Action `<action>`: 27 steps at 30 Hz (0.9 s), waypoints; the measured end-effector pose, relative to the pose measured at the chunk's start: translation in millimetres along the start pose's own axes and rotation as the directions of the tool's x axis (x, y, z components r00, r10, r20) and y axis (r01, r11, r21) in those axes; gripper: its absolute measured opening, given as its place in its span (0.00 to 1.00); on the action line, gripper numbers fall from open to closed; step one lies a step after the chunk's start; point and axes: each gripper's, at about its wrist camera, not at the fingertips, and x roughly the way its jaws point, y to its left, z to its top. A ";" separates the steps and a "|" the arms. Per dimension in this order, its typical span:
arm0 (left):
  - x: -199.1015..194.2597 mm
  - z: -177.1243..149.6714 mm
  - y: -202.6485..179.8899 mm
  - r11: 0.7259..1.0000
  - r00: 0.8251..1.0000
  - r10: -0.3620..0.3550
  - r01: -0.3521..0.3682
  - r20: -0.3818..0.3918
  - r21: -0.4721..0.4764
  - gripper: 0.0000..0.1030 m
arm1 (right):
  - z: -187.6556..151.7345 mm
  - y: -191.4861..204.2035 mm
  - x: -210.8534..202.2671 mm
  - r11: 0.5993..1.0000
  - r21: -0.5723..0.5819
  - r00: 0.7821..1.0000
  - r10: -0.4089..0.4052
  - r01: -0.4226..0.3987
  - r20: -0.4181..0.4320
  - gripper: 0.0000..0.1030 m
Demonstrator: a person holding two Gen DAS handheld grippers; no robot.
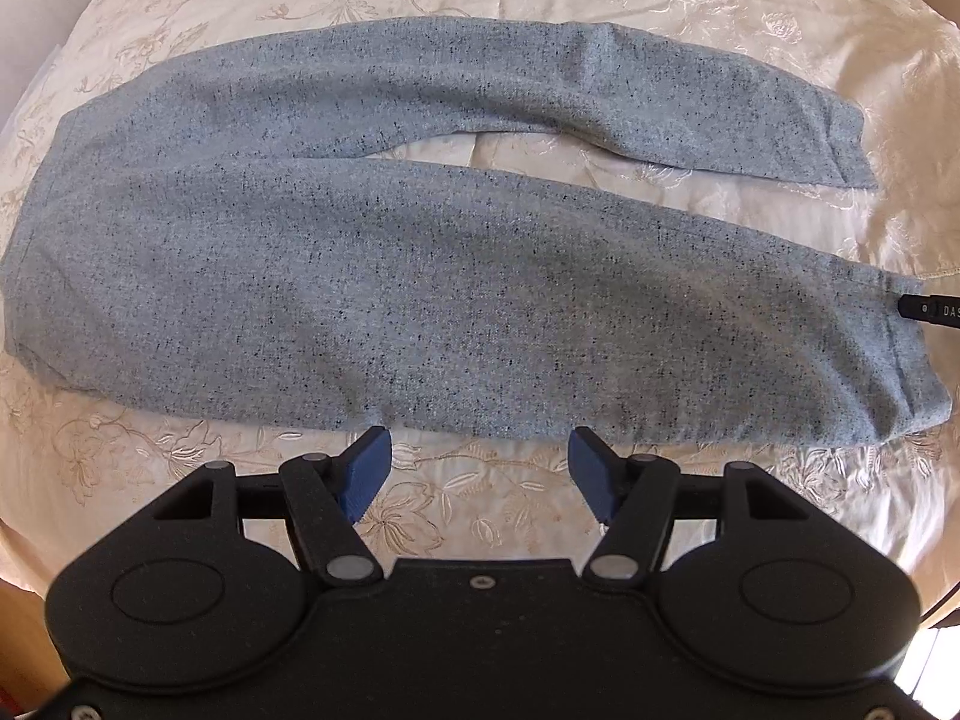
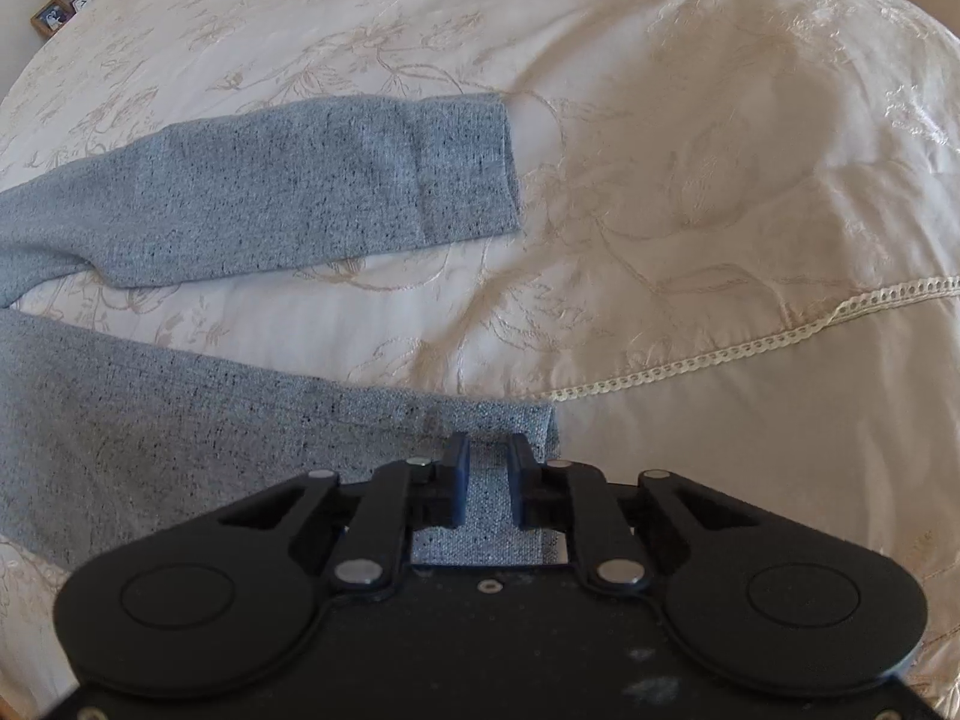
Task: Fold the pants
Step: 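Lower the right gripper onto the sweatpants leg cuff and close on it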
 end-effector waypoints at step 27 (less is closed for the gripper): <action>5.5 12.9 -8.1 1.000 1.000 0.002 -0.002 -0.010 -0.004 0.64 | 22.6 -10.2 -8.2 0.999 0.001 0.998 0.047 -0.047 0.040 0.03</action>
